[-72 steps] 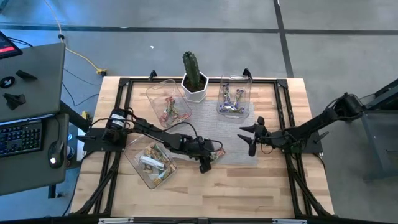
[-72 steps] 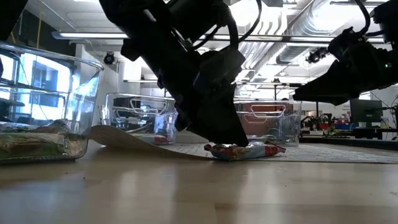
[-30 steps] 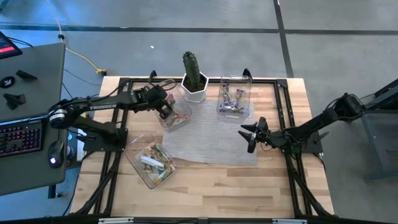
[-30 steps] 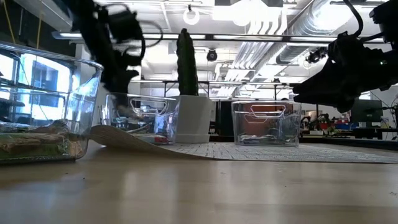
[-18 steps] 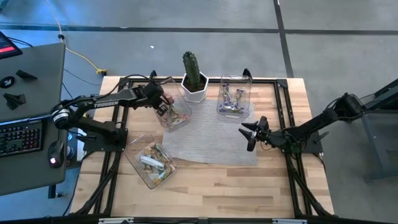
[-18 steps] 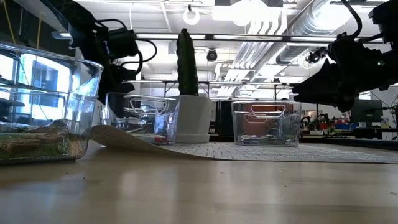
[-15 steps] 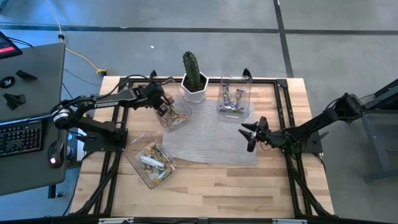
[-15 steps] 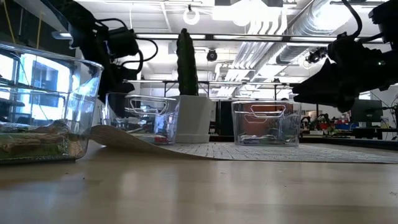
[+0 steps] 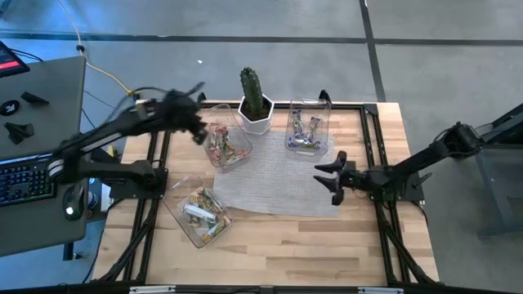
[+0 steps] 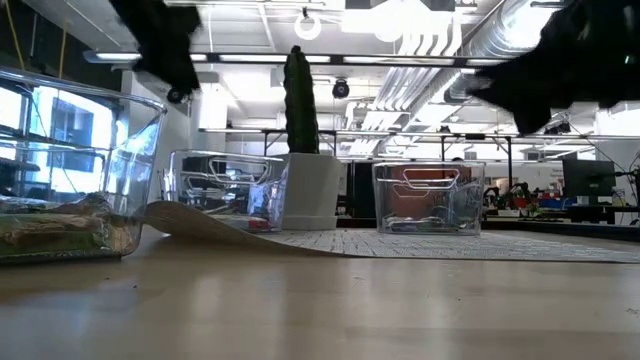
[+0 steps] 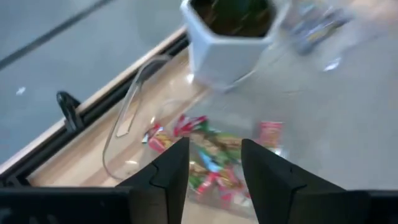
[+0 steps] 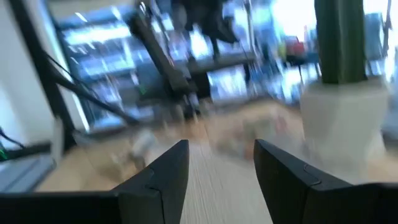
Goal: Pick and place Granola Bars by type
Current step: Return to Home Position
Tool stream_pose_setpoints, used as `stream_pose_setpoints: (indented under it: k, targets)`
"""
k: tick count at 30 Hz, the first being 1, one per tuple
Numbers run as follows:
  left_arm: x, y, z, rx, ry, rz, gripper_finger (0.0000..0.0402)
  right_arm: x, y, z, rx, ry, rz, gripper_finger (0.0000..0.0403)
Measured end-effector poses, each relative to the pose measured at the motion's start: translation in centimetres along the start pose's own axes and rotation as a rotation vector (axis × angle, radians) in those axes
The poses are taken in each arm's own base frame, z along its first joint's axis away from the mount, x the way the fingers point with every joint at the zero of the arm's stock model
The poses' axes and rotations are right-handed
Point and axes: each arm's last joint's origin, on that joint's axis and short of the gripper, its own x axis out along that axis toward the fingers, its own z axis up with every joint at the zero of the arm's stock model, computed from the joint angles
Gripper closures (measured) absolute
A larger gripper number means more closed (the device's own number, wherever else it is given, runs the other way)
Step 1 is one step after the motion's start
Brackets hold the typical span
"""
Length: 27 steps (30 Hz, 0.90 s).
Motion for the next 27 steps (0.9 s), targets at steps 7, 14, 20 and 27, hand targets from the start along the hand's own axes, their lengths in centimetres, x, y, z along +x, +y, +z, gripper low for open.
stream_pose_setpoints:
  k: [7,14,20,27]
  targets:
    - [-7.5,1.2,-7.1,-0.021,-0.226,-0.207,0.0262,-1.4,-0.1,2.4,-0.079,-0.121,0.076,0.0238]
    - [-4.5,1.9,-14.4,-0.033,-0.590,-0.481,0.0262,-2.7,-0.8,2.3,-0.085,-0.038,0.129,0.0238]
    - [-0.2,-0.7,-14.4,0.096,-0.630,-0.501,0.0262,-3.8,-1.4,2.6,-0.095,-0.043,0.136,0.0238]
    - [2.3,-2.2,-15.5,0.178,-0.772,-0.593,0.0262,-4.9,-2.1,2.5,-0.099,-0.034,0.125,0.0238]
